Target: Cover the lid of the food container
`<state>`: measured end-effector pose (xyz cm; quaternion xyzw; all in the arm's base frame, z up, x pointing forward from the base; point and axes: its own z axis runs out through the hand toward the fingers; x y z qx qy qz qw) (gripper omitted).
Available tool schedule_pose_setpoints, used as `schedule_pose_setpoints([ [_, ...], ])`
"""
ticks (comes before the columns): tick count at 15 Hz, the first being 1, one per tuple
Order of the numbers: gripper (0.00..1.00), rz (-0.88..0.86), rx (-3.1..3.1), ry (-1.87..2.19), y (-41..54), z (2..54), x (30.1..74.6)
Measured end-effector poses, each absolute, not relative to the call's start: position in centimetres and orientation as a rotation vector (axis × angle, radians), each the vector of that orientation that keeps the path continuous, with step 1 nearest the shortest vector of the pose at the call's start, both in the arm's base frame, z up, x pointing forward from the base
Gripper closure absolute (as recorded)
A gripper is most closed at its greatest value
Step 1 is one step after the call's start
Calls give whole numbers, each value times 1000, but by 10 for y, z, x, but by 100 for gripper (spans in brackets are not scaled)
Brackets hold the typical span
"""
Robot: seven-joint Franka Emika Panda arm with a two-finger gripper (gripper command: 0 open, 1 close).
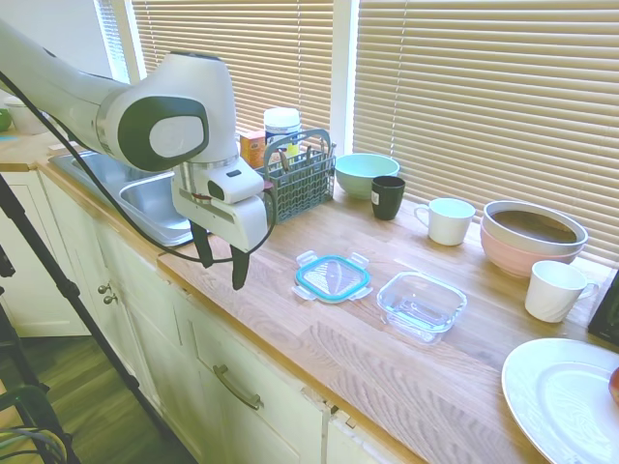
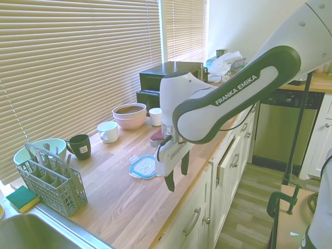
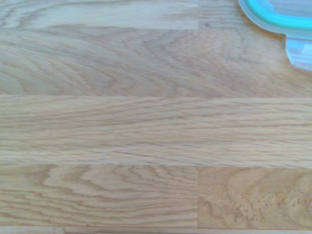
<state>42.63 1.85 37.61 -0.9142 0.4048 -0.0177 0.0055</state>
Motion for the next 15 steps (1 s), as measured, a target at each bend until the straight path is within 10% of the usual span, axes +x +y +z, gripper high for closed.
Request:
schedule_pose_setpoints([
  [15,0,-170,-3032,1433,59,419,518],
])
